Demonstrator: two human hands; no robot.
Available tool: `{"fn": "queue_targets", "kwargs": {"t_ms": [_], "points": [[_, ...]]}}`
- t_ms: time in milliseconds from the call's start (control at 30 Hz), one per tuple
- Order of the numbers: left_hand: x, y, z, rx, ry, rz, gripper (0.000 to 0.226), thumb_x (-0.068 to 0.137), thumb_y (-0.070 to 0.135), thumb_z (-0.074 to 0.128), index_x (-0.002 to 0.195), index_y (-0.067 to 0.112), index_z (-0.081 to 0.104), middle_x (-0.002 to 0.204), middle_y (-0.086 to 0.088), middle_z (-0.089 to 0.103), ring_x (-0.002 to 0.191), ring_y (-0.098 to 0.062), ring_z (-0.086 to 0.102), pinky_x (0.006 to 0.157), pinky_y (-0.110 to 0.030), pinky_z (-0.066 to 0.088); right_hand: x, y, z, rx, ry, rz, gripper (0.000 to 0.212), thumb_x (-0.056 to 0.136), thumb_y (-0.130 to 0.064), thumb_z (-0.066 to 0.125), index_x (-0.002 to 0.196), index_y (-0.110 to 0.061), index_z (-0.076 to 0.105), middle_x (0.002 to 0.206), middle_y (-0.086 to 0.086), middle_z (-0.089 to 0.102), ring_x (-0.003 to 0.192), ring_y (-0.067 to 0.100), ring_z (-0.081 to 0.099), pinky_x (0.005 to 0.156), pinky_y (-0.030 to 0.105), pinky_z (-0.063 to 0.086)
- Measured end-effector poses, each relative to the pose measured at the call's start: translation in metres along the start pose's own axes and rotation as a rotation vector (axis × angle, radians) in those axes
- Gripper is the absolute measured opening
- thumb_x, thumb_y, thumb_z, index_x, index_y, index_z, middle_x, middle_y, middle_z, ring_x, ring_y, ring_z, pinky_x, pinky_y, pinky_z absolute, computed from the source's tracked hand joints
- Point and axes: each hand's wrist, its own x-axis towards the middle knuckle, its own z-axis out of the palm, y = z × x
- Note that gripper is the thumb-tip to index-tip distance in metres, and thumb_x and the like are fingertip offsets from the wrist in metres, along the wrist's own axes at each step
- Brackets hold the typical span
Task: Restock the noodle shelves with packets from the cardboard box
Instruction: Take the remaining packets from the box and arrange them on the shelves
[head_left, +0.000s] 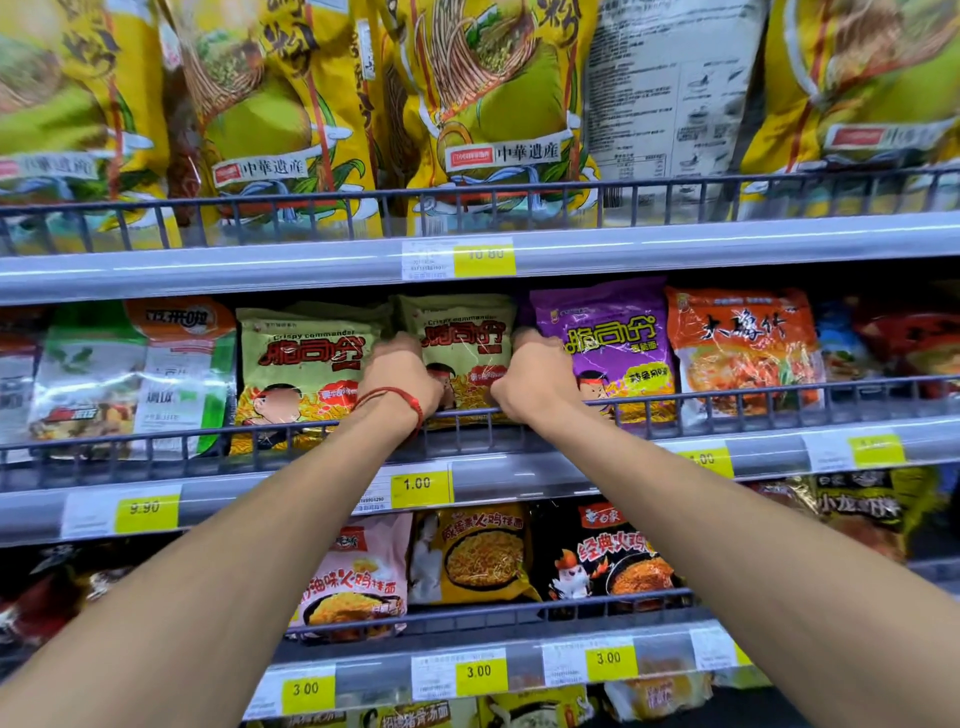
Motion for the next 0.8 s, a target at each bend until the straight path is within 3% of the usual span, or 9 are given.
{"fn": "queue_targets", "kwargs": {"t_ms": [167,300,400,533,633,700,800], "points": [[-0.002,-0.001,0.0,0.017,0.0,0.012,0.05,0.087,0.018,0.068,0.129,0.002,0.047,0.13,-0.025,0.046,0.114,-0.037,0.053,0.097,-0.039,0.049,-0.007,-0.002,-0.008,-0.007,-0.046,-0.033,0.033,0.083,-0.005,0.062,0.115,-0.002,0.055,0.121,0.025,0.055,0.114,0.041,0.054,0.091,0.037,0.047],[-0.005,0.002,-0.003,0.022,0.014,0.012,0.05,0.085,0.02,0.071,0.127,0.002,0.05,0.128,-0.024,0.048,0.114,-0.038,0.054,0.093,-0.038,0.048,-0.023,-0.004,-0.016,-0.062,-0.016,-0.127,0.008,0.087,-0.007,0.056,0.093,-0.008,0.051,0.105,0.022,0.057,0.105,0.042,0.056,0.072,0.036,0.041],[-0.005,0.002,-0.004,0.005,0.038,0.002,0.046,0.086,0.021,0.072,0.123,0.001,0.053,0.124,-0.023,0.052,0.111,-0.037,0.056,0.089,-0.037,0.049,-0.03,-0.004,-0.017,-0.062,0.043,-0.209,0.004,0.09,-0.01,0.053,0.091,-0.008,0.05,0.104,0.022,0.058,0.099,0.042,0.056,0.07,0.035,0.037],[-0.008,0.001,-0.007,-0.11,0.07,-0.017,0.04,0.081,0.014,0.076,0.116,0.002,0.06,0.117,-0.02,0.06,0.104,-0.034,0.061,0.09,-0.037,0.054,-0.029,0.0,-0.016,-0.024,0.05,-0.229,0.01,0.089,-0.011,0.051,0.082,-0.01,0.044,0.087,0.015,0.05,0.091,0.04,0.056,0.066,0.035,0.035],[-0.011,-0.001,-0.015,-0.171,0.091,-0.021,0.03,0.079,0.009,0.077,0.103,0.0,0.063,0.107,-0.016,0.062,0.093,-0.03,0.059,0.078,-0.032,0.053,-0.028,0.001,-0.011,-0.001,0.045,-0.234,0.008,0.09,-0.015,0.049,0.09,-0.007,0.052,0.102,0.02,0.06,0.098,0.044,0.056,0.068,0.036,0.039],[-0.016,-0.002,-0.024,-0.208,0.138,0.04,0.02,0.076,0.004,0.074,0.093,0.002,0.064,0.096,-0.013,0.065,0.09,-0.029,0.059,0.074,-0.028,0.048,-0.028,-0.002,-0.007,0.019,0.065,-0.248,0.021,0.089,-0.016,0.049,0.104,-0.007,0.06,0.112,0.02,0.062,0.103,0.045,0.057,0.073,0.038,0.045],[-0.027,-0.011,-0.041,-0.256,0.23,0.167,0.037,0.074,-0.005,0.063,0.108,0.007,0.072,0.1,-0.01,0.073,0.099,-0.026,0.066,0.087,-0.023,0.049,-0.028,-0.013,0.002,0.074,0.055,-0.294,0.029,0.088,-0.016,0.05,0.113,-0.011,0.063,0.112,0.017,0.065,0.104,0.041,0.059,0.084,0.043,0.052]]}}
